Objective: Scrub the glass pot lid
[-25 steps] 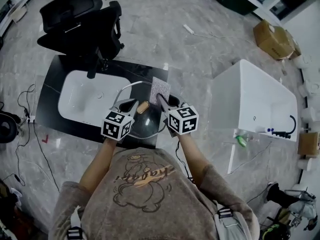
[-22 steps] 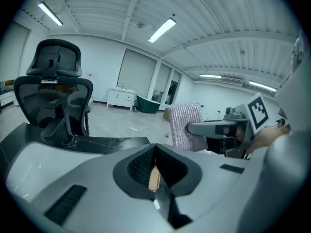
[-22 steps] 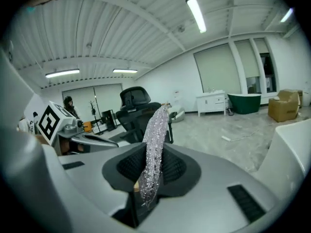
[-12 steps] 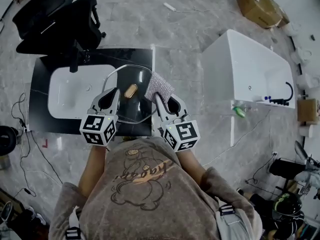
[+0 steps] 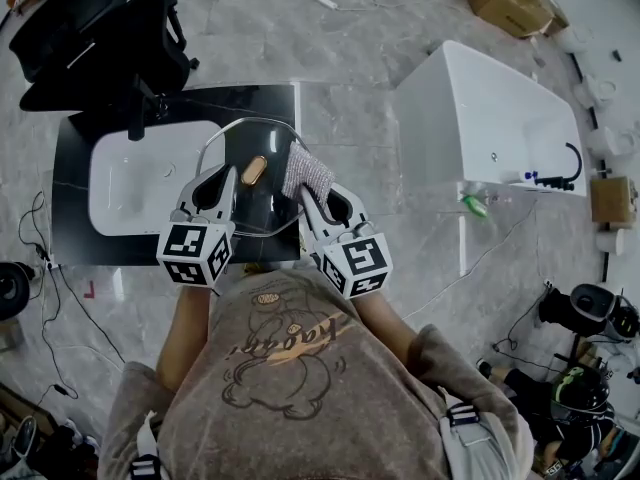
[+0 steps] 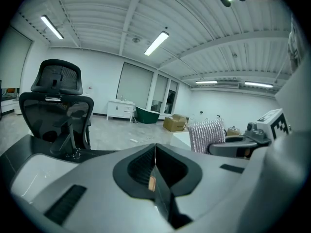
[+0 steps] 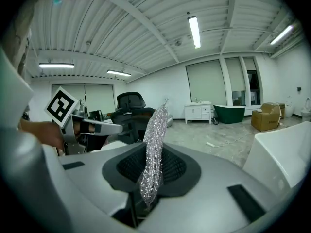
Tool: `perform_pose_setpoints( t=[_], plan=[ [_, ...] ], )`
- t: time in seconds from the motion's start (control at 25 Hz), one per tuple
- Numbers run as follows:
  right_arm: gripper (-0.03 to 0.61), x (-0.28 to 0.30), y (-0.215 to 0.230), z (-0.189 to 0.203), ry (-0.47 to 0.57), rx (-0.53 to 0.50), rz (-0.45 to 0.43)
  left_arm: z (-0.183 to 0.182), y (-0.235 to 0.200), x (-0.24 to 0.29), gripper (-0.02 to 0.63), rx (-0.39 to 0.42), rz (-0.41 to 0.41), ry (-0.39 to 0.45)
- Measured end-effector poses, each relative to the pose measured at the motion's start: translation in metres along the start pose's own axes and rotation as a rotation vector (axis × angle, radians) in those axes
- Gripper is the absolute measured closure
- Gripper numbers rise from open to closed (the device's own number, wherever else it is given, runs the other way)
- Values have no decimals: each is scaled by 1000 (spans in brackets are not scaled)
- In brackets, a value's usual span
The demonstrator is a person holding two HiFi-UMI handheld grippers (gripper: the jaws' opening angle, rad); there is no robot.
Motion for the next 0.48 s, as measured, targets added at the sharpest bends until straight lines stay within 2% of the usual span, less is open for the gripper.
perform_pose_setpoints(
  t=[0.48],
  plan=[
    [494,8,-3,1,-29,0,-28,-1,0,-2,595,28,7,-20]
  ],
)
Point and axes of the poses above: the fingertips, and each gripper's own axes: x forward along the fingers, y to its right, z out of its underside, the point moved 2 cm from there along -x, backward along the fingers, and after that the axes turned 9 degrees about -z, right-handed, at the moved point
